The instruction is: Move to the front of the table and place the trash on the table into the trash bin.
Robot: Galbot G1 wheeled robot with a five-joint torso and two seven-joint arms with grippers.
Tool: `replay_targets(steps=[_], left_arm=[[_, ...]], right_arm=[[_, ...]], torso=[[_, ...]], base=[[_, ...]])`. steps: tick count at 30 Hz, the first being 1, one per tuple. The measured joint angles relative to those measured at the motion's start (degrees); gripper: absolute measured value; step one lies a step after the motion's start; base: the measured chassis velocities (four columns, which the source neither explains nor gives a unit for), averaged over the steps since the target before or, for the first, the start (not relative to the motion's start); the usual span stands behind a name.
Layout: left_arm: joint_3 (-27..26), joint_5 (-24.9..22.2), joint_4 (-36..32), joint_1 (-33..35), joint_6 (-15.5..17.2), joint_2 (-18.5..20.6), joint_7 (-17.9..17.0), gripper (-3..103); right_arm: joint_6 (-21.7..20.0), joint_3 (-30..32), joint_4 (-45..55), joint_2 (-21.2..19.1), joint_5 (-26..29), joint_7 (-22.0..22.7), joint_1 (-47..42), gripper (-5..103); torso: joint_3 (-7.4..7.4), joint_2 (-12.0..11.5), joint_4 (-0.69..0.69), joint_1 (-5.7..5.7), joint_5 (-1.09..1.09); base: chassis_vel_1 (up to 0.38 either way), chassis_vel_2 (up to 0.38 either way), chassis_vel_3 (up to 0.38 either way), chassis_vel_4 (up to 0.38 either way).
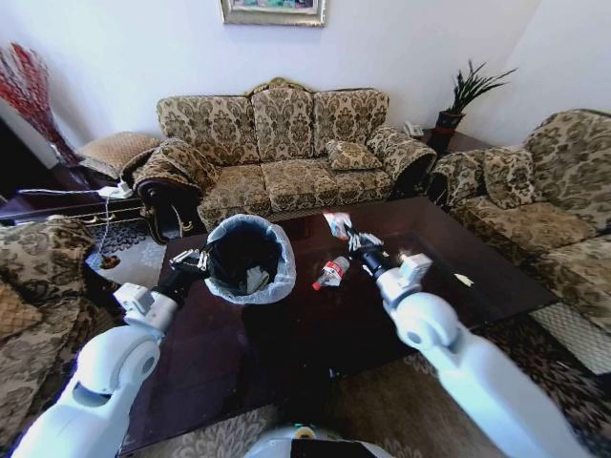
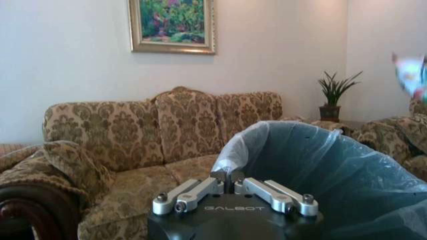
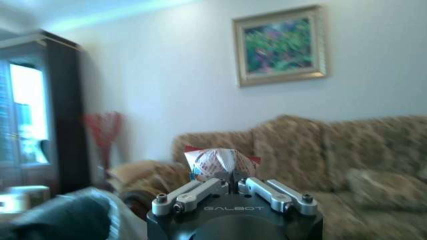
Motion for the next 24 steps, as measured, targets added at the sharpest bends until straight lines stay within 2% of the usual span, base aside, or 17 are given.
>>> replay_targets(steps=[2, 4, 9, 11, 16, 19, 20, 21, 22, 24], left_arm=[[1.65, 0.84, -0.10, -0.36, 0.74, -0.21, -0.17, 2], [2.57, 1.44, -0.34, -0.62, 1.05, -0.27, -0.29, 2], [3.08, 1.89, -0.41, -0.65, 1.18, -0.48, -0.30, 2], [3.34, 2.13, -0.37, -0.76, 1.24, -0.62, -0.29, 2], [3.81, 2.25, -0.10, -1.29, 1.49, -0.84, -0.23, 2], [3.89, 2.25, 0.01, -1.53, 1.72, -0.92, -0.18, 2], [3.89, 2.25, 0.01, -1.53, 1.72, -0.92, -0.18, 2], [3.89, 2.22, 0.18, -1.81, 1.89, -0.93, -0.16, 2], [3.90, 2.20, 0.21, -1.93, 1.96, -0.99, -0.15, 2], [4.15, 2.21, 0.27, -2.24, 2.17, -1.43, -0.15, 2]], right_arm=[[0.14, -2.24, 3.45, -1.45, 7.09, -4.46, 3.96, 0], [0.00, -4.23, 3.73, -1.60, 9.34, -7.92, 5.15, 0], [0.07, -6.22, 2.29, -1.36, 9.95, -10.93, 6.10, 0], [0.00, -9.08, 0.84, -0.95, 10.93, -12.68, 7.47, 0], [-0.84, -13.33, -1.14, 0.08, 9.86, -12.93, 9.32, -1], [-1.64, -15.29, -1.75, 0.97, 9.34, -12.02, 10.17, 9], [-1.64, -15.29, -1.75, 0.97, 9.34, -12.02, 10.17, 9], [-2.67, -16.27, -1.73, 1.38, 9.19, -11.41, 10.48, 20], [-2.82, -16.46, -1.71, 1.43, 9.13, -11.30, 10.49, 20], [-3.71, -17.04, -1.67, 2.17, 8.97, -11.05, 10.82, 32]], torso=[[0.00, 0.00, 0.00, 0.00, 0.00], [0.00, 0.00, 0.00, 0.00, 0.00], [0.00, 0.00, 0.00, 0.00, 0.01], [0.00, 0.00, 0.00, 0.00, 0.01], [0.00, 0.00, 0.00, 0.00, -0.01], [0.00, 0.00, 0.01, 0.00, 0.00], [0.00, 0.00, 0.01, 0.00, 0.00], [0.00, 0.00, 0.00, 0.00, 0.00], [0.00, 0.00, 0.00, 0.00, -0.01], [0.00, 0.00, 0.00, 0.00, -0.01]], base=[[0.000, 0.000, 0.000, 0.000], [0.000, 0.000, 0.000, 0.000], [0.000, 0.000, 0.000, 0.000], [0.000, 0.000, 0.000, 0.000], [0.000, 0.000, 0.000, 0.000], [0.000, 0.000, 0.000, 0.000], [0.000, 0.000, 0.000, 0.000], [0.000, 0.000, 0.000, 0.000], [0.000, 0.000, 0.000, 0.000], [0.000, 0.000, 0.000, 0.000]])
